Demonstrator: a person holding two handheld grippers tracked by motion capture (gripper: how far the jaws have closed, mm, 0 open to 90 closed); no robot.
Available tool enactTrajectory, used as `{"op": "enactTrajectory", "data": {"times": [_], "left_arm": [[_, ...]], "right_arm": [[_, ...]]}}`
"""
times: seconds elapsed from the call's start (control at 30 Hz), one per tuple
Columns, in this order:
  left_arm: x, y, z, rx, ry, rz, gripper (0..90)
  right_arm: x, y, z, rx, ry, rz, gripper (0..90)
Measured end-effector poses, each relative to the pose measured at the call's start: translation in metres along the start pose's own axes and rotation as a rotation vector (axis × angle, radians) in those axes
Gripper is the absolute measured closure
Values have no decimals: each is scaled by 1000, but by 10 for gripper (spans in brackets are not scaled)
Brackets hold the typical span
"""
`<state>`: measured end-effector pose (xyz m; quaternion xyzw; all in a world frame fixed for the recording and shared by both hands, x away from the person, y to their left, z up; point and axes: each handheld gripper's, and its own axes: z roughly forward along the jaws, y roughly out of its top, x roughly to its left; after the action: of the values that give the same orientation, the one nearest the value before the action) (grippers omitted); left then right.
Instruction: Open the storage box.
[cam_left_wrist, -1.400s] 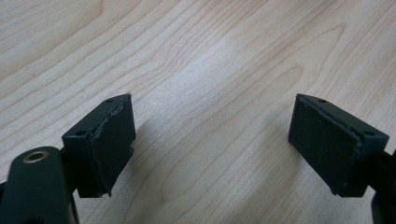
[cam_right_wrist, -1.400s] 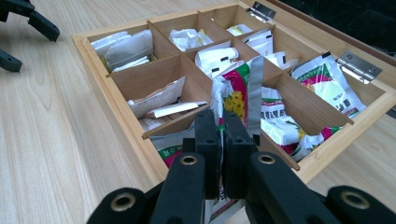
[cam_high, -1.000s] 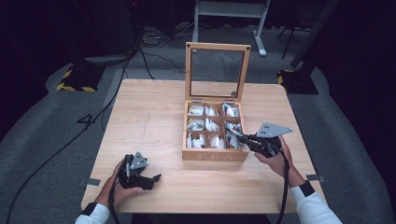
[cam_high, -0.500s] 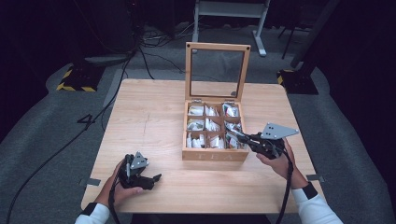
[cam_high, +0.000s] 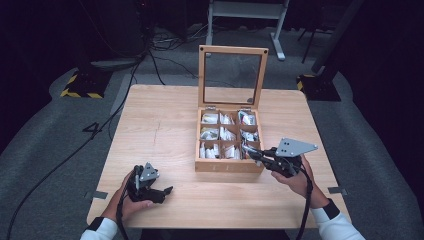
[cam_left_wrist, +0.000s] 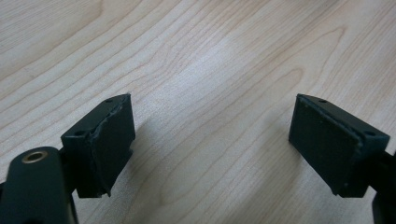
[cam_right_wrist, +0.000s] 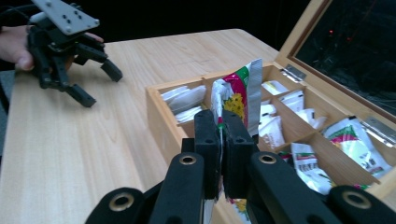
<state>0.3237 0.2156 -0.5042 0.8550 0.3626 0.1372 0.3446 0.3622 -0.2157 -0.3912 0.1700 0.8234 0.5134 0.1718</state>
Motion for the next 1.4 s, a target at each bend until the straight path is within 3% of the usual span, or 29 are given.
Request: {"op": "enactTrajectory", "data": {"times": [0.13, 0.6, 1.0, 1.17, 1.4], "left_arm": [[0, 0, 0, 0, 0, 0, 149], [0, 0, 0, -1, 2, -3, 148], [0, 0, 0, -1, 1, -1, 148], [0, 0, 0, -1, 1, -2, 149], [0, 0, 0, -2, 1, -2, 149]], "right_arm": [[8, 0, 2, -1, 47, -1, 870], [39, -2, 10, 35, 127, -54, 867], [56, -21, 41, 148, 185, -83, 867], [63, -32, 56, 214, 193, -120, 865], [70, -40, 65, 256, 233, -126, 846]]}}
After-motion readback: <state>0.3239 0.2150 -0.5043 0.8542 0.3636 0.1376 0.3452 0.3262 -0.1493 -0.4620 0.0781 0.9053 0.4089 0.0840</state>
